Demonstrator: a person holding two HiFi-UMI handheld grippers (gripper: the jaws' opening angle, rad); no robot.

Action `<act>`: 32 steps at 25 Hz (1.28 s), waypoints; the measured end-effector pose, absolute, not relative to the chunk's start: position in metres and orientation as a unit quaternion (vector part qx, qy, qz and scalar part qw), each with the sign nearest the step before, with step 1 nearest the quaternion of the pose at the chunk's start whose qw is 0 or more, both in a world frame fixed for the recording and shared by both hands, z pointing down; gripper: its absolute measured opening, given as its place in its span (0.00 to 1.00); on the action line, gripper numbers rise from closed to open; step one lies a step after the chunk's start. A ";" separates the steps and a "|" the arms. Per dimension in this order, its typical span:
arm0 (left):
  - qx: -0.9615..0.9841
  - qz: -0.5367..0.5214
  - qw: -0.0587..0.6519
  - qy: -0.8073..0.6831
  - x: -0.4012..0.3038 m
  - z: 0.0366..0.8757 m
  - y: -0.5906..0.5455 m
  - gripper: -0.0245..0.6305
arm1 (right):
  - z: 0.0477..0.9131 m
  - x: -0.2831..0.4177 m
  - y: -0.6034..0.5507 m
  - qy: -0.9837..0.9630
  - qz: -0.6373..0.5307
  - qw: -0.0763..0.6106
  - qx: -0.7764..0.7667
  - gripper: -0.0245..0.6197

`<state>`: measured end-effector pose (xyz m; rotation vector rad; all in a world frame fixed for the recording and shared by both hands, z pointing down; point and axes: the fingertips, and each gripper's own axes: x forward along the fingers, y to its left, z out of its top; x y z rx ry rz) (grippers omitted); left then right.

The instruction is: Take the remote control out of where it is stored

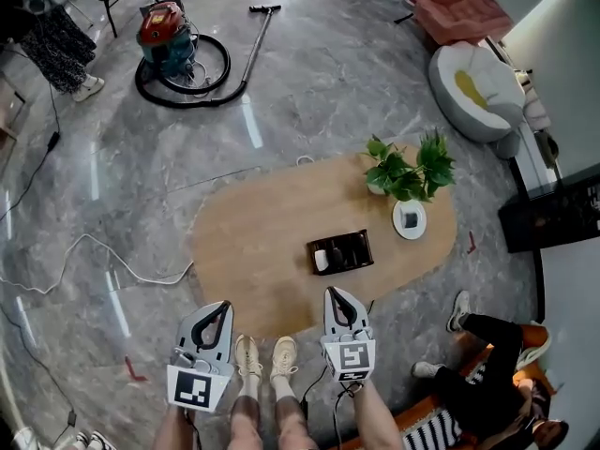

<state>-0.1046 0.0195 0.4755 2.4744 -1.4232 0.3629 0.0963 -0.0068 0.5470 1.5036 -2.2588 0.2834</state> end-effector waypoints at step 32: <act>0.823 0.146 0.148 -0.529 -0.118 0.507 0.036 0.04 | 0.674 0.104 -0.060 -0.774 0.058 0.353 0.522 0.29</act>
